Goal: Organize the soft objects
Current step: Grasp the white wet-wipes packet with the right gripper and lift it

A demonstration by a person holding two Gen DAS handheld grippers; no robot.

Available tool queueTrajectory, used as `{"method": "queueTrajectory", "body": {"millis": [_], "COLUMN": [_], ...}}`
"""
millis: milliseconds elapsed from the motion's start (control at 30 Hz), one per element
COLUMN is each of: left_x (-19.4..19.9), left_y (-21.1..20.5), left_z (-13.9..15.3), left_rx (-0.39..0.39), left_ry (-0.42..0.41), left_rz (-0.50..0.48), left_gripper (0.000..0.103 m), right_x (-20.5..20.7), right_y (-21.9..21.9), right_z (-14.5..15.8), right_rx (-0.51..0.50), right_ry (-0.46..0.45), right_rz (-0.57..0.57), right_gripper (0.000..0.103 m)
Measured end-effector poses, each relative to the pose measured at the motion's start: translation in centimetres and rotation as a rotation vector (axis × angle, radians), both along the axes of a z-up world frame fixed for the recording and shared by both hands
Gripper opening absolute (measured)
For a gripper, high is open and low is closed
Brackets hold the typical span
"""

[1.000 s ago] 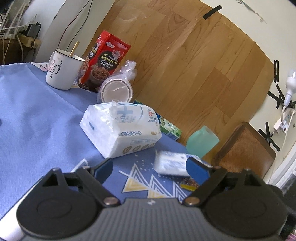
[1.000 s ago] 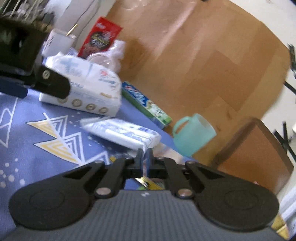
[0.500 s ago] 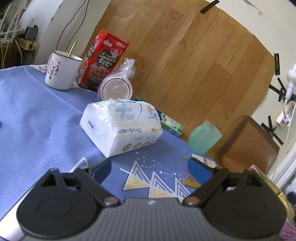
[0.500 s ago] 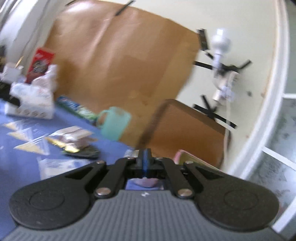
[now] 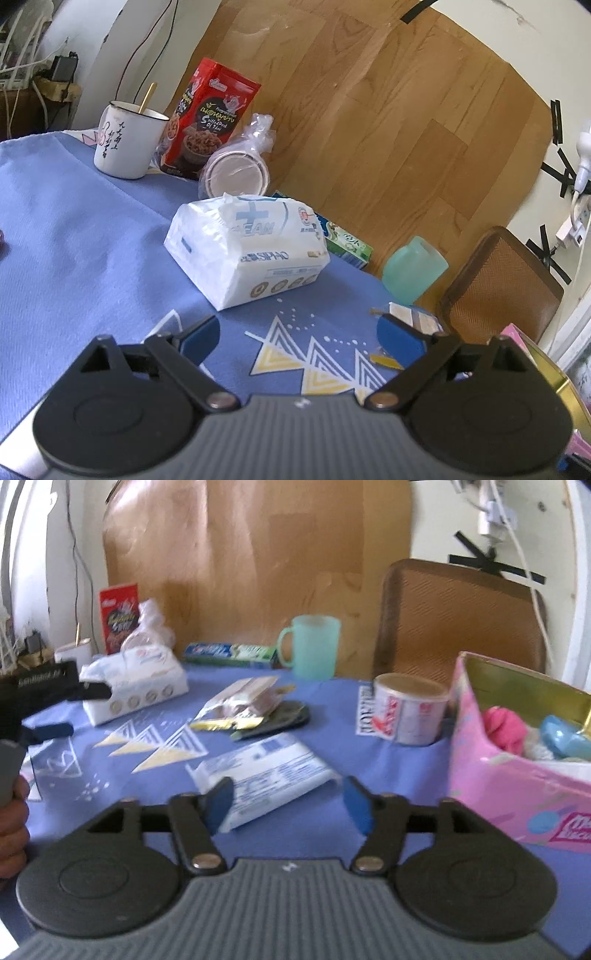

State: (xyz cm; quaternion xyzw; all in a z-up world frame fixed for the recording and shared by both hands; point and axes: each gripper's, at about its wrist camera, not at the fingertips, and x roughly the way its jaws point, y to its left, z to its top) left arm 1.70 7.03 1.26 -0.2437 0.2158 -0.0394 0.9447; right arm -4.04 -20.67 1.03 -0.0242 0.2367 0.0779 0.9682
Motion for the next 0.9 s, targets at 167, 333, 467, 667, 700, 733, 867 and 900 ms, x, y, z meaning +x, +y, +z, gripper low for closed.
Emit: {"method": "queueTrajectory", "body": {"millis": [167,333,467,667,700,733,867,900], "left_x": [0.0,-0.1,-0.1,-0.1,-0.1,-0.1,-0.1,-0.1], "left_y": [0.0,-0.1,-0.1,-0.2,-0.2,-0.2,-0.1,-0.1], "left_z": [0.0,0.0,0.0,0.0,0.0,0.0,0.0,0.0], "left_rx": [-0.005,-0.006,-0.006,-0.014,-0.015,-0.016,-0.022,-0.022], "left_ry": [-0.006,-0.016,-0.026,-0.035,-0.035,-0.035,-0.033,-0.031], "left_rz": [-0.008,-0.019,-0.03,-0.044,-0.046,-0.047,-0.044,-0.045], "left_gripper": [0.096,0.097,0.098,0.099,0.099,0.099,0.099,0.099], "right_x": [1.7,2.9,5.2,6.2,6.3,6.2,5.8,5.7], "right_y": [0.6,1.3,1.3,3.0,3.2,3.3,3.0,2.9], "right_z": [-0.7,-0.3,-0.5,-1.1,-1.2,-1.3,-1.2,-1.2], "right_rx": [0.059,0.098,0.213,0.132,0.102,0.08,0.045,0.041], "right_ry": [0.083,0.111,0.173,0.161,0.158,0.148,0.128,0.124], "right_rz": [0.018,-0.037,-0.129,-0.175,-0.166,-0.154,-0.1,-0.093], "right_gripper": [0.084,0.095,0.099,0.103,0.103,0.103,0.091,0.089]}}
